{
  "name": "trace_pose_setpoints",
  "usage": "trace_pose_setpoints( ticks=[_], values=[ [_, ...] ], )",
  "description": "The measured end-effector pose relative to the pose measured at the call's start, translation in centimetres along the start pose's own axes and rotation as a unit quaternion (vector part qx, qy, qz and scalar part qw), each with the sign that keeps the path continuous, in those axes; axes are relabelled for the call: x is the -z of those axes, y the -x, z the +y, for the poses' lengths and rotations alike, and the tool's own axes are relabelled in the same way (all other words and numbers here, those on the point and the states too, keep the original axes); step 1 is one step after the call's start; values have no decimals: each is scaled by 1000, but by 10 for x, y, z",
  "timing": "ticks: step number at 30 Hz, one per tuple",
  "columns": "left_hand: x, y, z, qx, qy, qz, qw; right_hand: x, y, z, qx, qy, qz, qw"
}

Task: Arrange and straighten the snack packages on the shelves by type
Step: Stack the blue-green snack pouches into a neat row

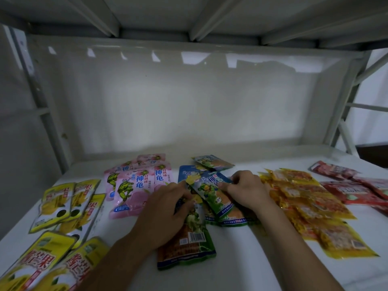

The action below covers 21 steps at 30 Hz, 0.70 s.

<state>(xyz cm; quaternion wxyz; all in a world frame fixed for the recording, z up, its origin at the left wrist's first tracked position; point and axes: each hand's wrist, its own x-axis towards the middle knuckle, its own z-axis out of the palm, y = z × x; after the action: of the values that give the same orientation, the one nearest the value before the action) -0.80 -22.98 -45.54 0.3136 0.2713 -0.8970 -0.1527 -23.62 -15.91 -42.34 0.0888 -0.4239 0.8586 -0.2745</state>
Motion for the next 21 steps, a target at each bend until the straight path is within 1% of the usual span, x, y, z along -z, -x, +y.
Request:
trace_pose_setpoints(
  ticks=[2,3,5,7,9,11,13,16,19,21],
  values=[
    [-2,0,-1,7,6,-3,1000,4,2,-1,-8,-116,7,993],
    [-2,-1,-1,9,10,-2,1000,7,4,-3,-12,-189,4,982],
    [0,0,1,9,18,4,1000,12,9,-8,-10,-347,-22,938],
    [1,0,5,14,64,13,998,16,20,-19,6,-476,-70,876],
    [4,-1,14,53,167,20,984,13,25,-27,35,-542,-103,833],
    [9,-5,22,97,260,41,960,5,28,-33,61,-571,-109,811],
    [13,-10,24,114,312,79,940,-2,31,-36,91,-572,-98,809],
    [20,-9,26,126,382,116,908,-12,35,-40,150,-540,-103,822],
    [20,-11,20,143,354,140,914,-16,38,-44,190,-475,-104,853],
    [18,-12,13,156,333,159,916,-18,38,-46,203,-455,-110,860]
  ],
)
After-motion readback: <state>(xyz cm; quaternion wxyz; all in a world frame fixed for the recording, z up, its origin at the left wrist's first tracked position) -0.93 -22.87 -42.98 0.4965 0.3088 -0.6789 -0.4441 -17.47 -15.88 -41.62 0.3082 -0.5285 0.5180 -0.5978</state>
